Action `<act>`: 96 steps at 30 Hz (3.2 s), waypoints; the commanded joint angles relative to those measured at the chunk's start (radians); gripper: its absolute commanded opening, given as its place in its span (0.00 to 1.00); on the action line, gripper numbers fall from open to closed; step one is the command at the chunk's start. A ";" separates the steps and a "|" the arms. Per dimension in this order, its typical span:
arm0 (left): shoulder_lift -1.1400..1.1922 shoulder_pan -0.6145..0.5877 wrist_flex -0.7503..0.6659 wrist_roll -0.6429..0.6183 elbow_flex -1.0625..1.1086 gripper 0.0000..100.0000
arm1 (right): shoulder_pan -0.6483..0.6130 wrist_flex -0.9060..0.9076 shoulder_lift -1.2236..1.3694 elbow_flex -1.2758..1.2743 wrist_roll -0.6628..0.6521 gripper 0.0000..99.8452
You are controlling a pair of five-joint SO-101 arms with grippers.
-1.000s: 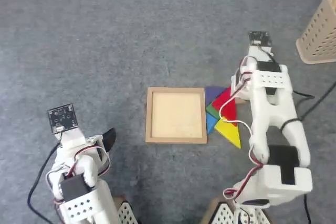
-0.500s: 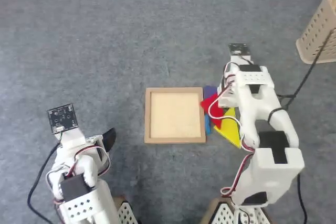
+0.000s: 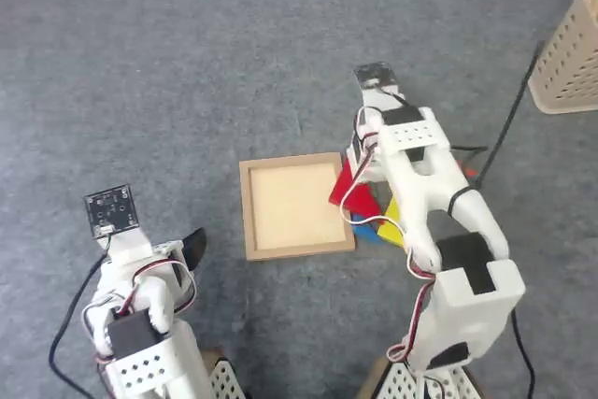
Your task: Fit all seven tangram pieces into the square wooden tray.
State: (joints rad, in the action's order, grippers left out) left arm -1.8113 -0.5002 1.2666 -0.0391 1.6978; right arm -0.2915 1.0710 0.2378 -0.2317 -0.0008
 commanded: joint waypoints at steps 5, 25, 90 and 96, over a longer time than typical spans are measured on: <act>-0.012 0.002 -0.002 0.002 -0.013 0.35 | -0.142 -0.012 -0.064 0.058 -0.083 0.17; -0.012 0.002 -0.002 0.002 -0.013 0.35 | -0.292 -0.097 -0.403 -0.224 -0.120 0.15; -0.012 0.002 -0.002 0.002 -0.013 0.35 | -0.335 -0.306 -0.507 -0.528 -0.233 0.01; -0.012 0.002 -0.002 0.002 -0.013 0.35 | -0.332 -0.318 -0.354 -0.462 -0.233 0.01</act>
State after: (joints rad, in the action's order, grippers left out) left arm -1.8113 -0.5002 1.2666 -0.0391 1.6978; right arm -0.6383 0.7764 -0.1964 -0.7549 -0.2447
